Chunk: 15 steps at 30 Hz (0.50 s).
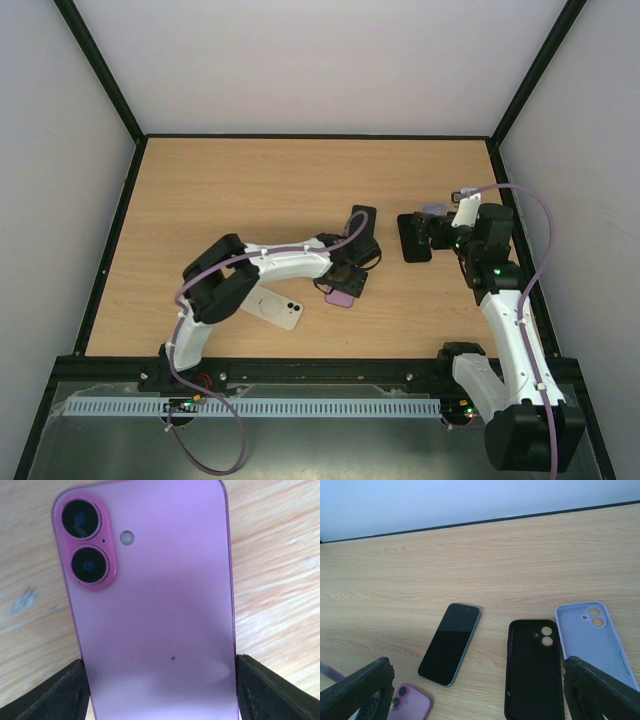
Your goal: Take the phone out of the phone case
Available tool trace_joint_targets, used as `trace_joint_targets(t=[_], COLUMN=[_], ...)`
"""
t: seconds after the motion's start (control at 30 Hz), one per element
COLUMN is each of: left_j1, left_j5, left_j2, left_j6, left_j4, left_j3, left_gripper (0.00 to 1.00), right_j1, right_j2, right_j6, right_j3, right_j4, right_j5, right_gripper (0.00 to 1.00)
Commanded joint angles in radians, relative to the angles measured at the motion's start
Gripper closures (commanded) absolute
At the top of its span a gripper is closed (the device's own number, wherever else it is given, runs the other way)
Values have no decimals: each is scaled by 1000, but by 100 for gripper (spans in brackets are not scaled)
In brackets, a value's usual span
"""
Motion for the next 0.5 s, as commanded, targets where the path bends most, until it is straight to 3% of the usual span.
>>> trace_joint_targets(t=[0.0, 0.2, 0.47], left_j1=[36, 85, 149], left_j5=[118, 303, 437], left_j2=[-132, -301, -335], left_j6=[17, -49, -213], left_j4=[116, 486, 909], left_j3=[-168, -406, -572], left_gripper=[33, 36, 38], right_j1=[0, 0, 0], right_j2=[-12, 12, 38], right_j6=[-1, -1, -7], right_j3=[-17, -21, -31], right_j4=[25, 28, 23], right_j5=[-16, -37, -134], right_gripper=[11, 11, 14])
